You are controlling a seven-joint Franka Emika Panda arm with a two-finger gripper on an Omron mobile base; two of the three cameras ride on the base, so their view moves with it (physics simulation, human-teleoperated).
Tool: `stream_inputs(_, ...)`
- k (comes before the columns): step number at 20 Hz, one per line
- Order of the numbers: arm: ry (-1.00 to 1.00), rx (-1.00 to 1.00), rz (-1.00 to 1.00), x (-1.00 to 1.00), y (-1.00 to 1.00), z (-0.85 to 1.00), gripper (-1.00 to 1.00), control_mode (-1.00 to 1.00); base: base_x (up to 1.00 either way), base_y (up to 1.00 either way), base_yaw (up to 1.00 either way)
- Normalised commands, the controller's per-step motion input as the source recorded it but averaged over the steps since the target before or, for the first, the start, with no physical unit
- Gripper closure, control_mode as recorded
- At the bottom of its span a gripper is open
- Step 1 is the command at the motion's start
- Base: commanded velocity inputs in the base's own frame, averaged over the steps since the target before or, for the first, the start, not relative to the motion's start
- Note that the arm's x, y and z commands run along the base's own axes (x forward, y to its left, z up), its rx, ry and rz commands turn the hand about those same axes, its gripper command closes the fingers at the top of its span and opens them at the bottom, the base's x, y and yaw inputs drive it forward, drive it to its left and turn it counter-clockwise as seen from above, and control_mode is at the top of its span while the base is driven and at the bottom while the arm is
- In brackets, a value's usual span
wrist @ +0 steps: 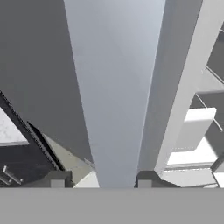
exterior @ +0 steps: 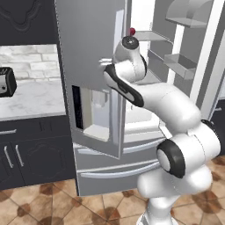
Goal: Retrieve the apple and banana from the fridge and place them into the bowl on the dining table.
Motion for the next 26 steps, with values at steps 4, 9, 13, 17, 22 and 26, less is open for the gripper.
stream_inputs(4,0.00,-0.10,0.00,-0.86,0.85,0.23,1.00,-1.00,0.00,0.00,0.00)
stream_inputs(9,0.00,-0.10,0.00,-0.80,0.75,0.37,1.00,-1.00,0.00,0.00,0.00)
stream_inputs(13,0.00,-0.09,0.00,-0.72,0.68,0.50,-1.00,-1.00,0.00,0.00,0.00)
stream_inputs(17,0.00,-0.07,0.00,-0.71,0.57,0.42,-1.00,-1.00,0.00,0.00,0.00)
stream_inputs(22,0.04,0.00,-0.01,-0.84,0.14,0.17,-1.00,-1.00,0.00,0.00,0.00)
stream_inputs(26,0.00,0.23,-0.22,-0.84,-0.87,0.00,-1.00,-1.00,0.00,0.00,0.00)
